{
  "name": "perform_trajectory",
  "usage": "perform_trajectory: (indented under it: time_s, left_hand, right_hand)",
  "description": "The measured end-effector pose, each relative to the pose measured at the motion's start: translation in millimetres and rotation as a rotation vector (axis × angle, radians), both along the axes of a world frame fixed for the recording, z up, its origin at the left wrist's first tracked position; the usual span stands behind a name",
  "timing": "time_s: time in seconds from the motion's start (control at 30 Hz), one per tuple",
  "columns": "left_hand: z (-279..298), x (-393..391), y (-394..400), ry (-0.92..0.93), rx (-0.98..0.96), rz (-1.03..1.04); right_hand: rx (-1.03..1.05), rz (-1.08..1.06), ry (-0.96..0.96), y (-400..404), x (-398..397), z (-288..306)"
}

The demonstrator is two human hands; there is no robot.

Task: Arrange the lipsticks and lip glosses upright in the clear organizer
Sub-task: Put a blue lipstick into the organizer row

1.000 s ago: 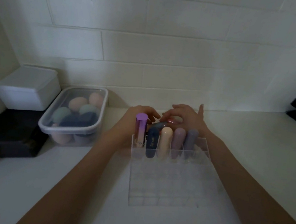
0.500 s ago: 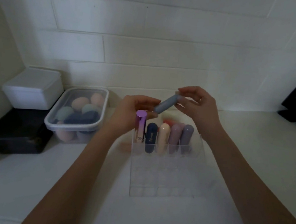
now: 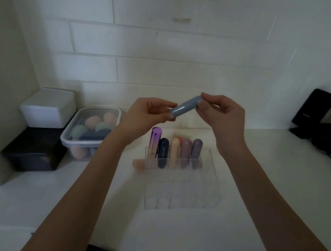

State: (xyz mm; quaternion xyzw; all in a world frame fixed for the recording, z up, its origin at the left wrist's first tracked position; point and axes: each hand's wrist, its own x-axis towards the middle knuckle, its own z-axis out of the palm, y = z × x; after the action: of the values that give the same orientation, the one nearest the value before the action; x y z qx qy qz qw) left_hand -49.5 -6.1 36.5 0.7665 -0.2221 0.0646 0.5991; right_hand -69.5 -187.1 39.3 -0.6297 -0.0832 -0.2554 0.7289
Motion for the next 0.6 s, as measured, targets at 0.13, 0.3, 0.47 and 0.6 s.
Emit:
perform_trajectory:
  time_s: [0.13,0.3,0.47,0.6]
  left_hand:
    - [4.7,-3.4,1.7,0.051,-0.193,0.040]
    - [12.7,-12.8,-11.6,-0.026,-0.118,0.043]
    - [14.6,-24.3,-30.2,-0.102,-0.061,0.053]
    - [9.6,-31.6,-27.5,-0.168,-0.038,0.111]
  right_hand:
    - [-0.092,0.006,0.053,-3.7,-14.0,-7.4]
    - [-0.433,0.005,0.107,-3.1,-23.9,-9.4]
    - [-0.503,0.029,0.061,-3.0,-31.0,-4.7]
    - [-0.601,-0.038,-0.010,-24.6,-32.6,-2.0]
